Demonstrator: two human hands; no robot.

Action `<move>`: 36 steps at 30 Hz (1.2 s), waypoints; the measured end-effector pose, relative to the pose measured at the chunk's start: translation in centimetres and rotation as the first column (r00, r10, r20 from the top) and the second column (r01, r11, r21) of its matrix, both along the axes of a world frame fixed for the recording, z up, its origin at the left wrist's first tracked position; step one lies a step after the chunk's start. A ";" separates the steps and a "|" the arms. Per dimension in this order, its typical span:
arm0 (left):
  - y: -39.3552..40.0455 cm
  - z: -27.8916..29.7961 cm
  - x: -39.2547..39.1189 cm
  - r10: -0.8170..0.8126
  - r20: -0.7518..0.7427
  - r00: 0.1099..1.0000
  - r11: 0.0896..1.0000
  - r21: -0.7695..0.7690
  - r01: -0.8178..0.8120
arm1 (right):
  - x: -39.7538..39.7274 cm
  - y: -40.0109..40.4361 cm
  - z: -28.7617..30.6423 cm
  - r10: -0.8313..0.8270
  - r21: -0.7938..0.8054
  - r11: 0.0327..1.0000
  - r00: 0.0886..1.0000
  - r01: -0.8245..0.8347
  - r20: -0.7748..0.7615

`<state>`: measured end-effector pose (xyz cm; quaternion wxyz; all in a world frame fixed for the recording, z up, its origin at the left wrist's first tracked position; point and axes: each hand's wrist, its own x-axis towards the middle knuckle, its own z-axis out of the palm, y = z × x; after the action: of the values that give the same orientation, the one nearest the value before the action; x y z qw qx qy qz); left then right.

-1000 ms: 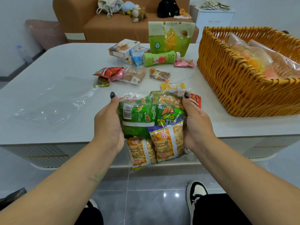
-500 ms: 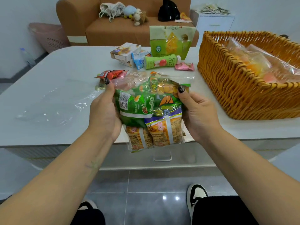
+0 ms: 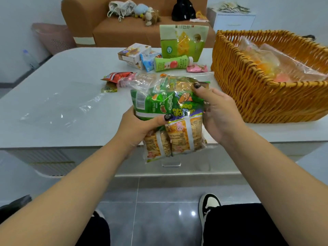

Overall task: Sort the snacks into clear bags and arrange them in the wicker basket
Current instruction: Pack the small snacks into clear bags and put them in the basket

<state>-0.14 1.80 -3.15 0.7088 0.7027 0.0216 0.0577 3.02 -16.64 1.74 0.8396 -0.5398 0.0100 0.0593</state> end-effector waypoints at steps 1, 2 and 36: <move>-0.2 0.4 -0.3 -0.009 -0.005 1.000 1.000 0.007 0.009 | -0.2 -0.6 0.3 0.040 -0.053 0.998 0.999 -0.040 0.004; -0.3 0.9 -0.6 -0.029 -0.012 1.000 0.999 0.032 0.029 | -0.3 -1.2 0.6 0.076 -0.113 0.991 0.997 -0.075 0.006; -16.2 12.7 2.0 0.229 0.475 0.850 0.890 0.252 -0.381 | -2.2 -19.8 10.1 -0.058 -0.400 0.906 0.977 0.138 0.207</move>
<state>1.90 -14.37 9.56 0.5463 0.7699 -0.0333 0.3282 0.80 -36.40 11.82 0.7060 -0.7065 -0.0310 -0.0385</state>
